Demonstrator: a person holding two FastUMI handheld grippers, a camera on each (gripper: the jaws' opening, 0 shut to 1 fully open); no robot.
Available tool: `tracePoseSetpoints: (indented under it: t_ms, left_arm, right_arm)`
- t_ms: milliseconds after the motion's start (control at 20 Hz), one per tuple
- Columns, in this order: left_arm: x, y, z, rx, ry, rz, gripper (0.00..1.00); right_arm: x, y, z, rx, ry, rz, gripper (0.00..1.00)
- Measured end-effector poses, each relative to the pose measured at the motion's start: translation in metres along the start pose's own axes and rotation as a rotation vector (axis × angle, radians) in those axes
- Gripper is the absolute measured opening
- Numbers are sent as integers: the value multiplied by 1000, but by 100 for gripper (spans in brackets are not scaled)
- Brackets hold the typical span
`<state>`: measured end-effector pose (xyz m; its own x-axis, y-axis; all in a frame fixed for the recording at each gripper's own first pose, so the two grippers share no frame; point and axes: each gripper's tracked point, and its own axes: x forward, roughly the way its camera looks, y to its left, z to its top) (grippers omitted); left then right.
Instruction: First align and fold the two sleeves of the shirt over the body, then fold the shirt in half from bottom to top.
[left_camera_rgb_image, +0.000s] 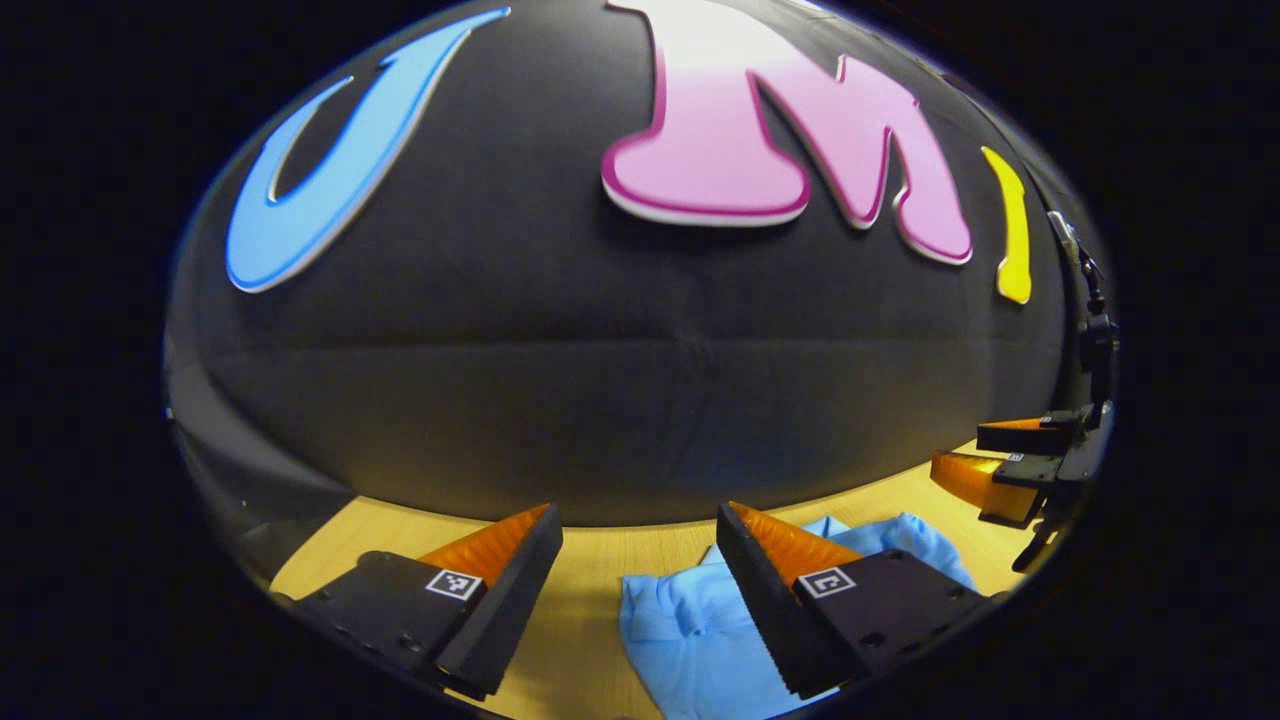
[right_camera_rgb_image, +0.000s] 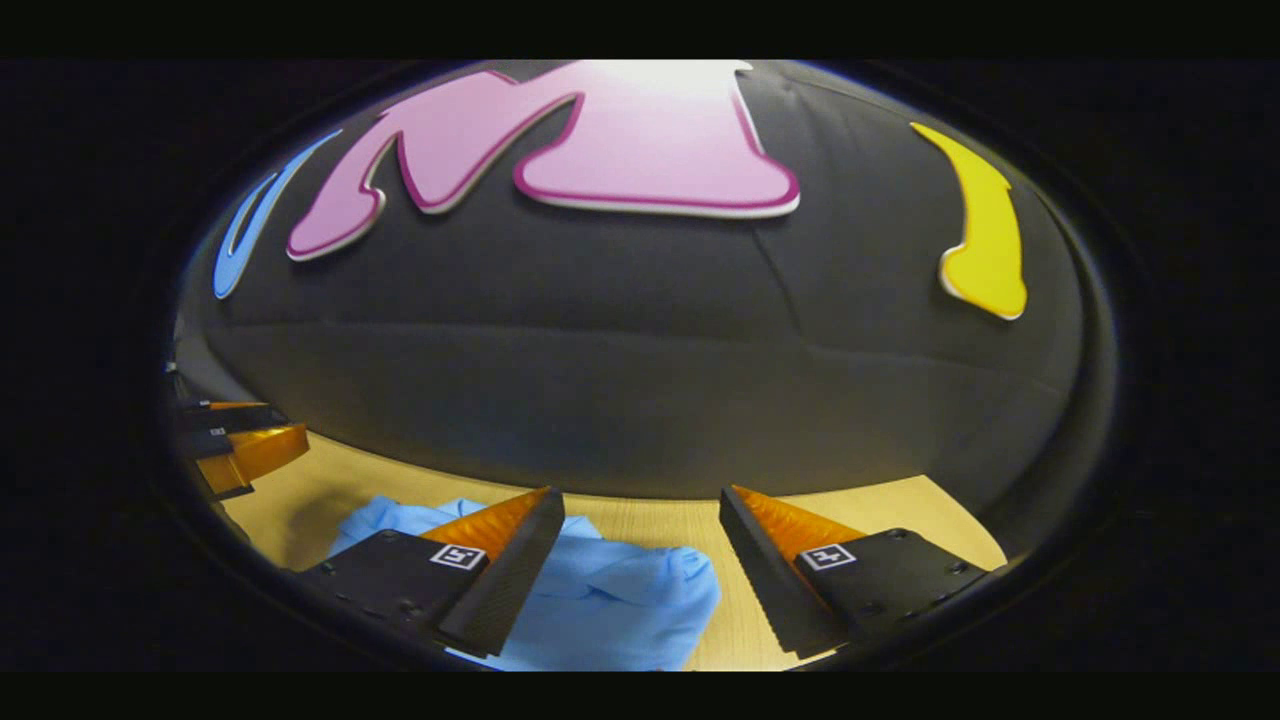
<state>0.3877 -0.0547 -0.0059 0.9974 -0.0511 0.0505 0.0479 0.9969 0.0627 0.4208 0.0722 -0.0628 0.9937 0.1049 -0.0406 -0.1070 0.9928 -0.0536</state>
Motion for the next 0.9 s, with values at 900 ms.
tracePoseSetpoints:
  t_ms: [900]
  left_arm:
    - [-487,-58,112,-36,-225,-94,99]
  right_arm:
    - [-476,7,106,-38,-210,57,97]
